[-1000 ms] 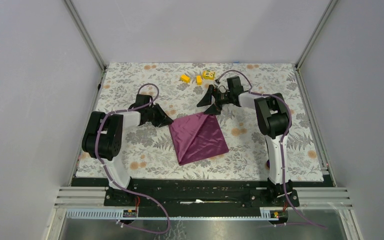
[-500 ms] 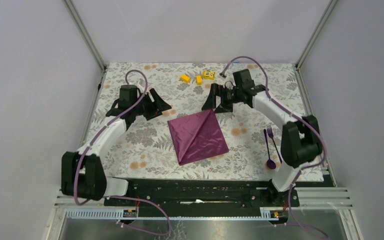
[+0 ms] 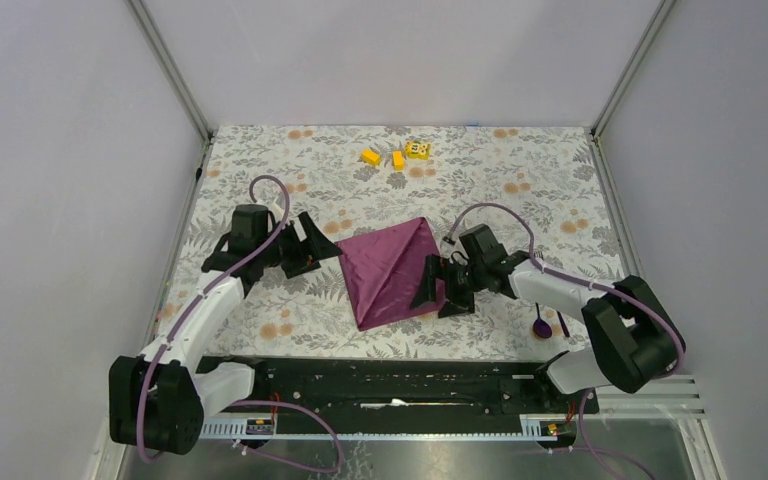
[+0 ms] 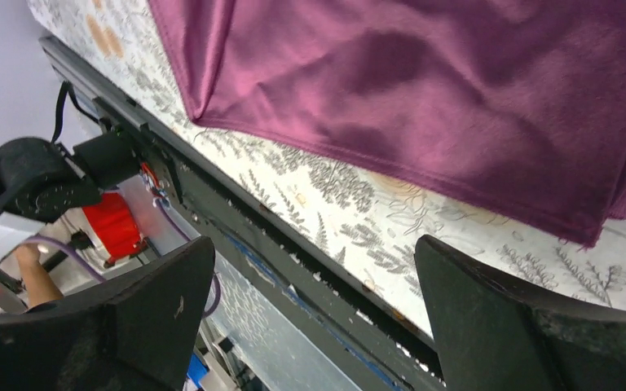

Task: Fold the napkin into a case and place the utensils inside
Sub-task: Pick up the upper triangle-folded napkin from the center of the board.

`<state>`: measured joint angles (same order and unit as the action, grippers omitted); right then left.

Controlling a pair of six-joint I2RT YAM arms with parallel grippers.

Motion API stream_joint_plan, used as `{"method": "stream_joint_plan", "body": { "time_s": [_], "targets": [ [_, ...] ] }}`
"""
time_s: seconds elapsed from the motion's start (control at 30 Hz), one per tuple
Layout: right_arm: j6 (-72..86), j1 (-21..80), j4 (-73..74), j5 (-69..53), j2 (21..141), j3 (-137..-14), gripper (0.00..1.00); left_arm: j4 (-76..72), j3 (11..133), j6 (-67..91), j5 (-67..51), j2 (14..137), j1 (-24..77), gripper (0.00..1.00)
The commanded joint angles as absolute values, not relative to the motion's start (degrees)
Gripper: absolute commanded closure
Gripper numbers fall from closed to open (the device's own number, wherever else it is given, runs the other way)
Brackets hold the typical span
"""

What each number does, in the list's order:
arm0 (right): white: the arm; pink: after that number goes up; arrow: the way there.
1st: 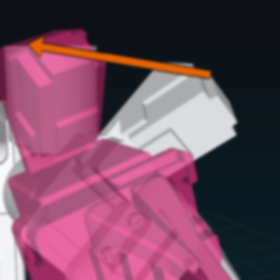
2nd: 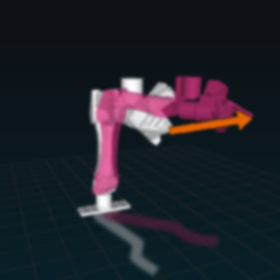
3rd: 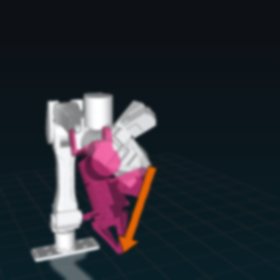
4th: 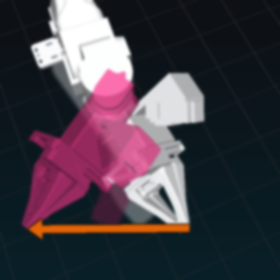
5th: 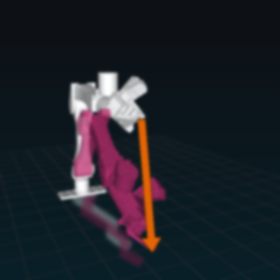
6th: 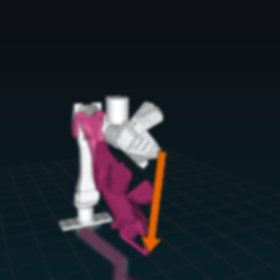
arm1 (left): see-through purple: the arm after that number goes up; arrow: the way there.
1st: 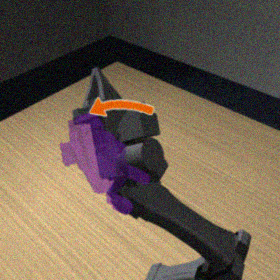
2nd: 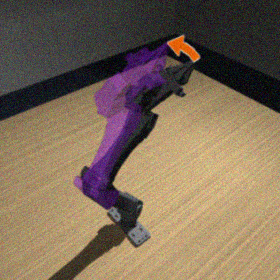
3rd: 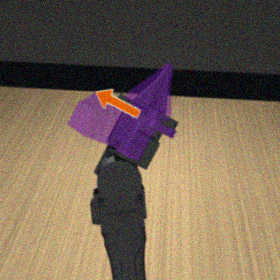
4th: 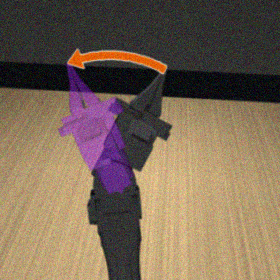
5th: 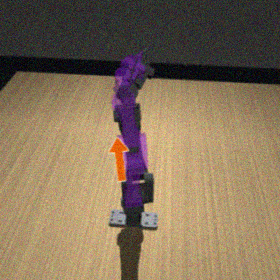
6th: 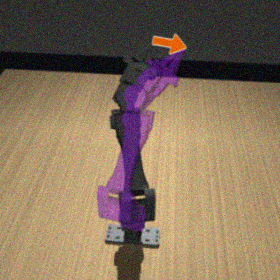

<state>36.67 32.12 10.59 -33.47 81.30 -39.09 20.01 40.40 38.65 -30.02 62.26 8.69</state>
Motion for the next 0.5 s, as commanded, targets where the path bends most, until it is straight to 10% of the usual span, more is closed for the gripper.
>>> {"method": "stream_joint_plan", "body": {
  "time_s": [0.0, 0.47],
  "targets": [
    [42.10, 31.53, -2.28, -30.44, 84.01, -37.15, 0.00, 19.40, 39.71, 38.47, -32.49, 59.87, 8.53, 0.17],
    [27.26, 20.81, 16.05, -17.57, 86.51, -45.22, 0.01, 21.97, 40.11, 38.17, -30.69, 57.05, 8.53, 0.16]
  ]
}}
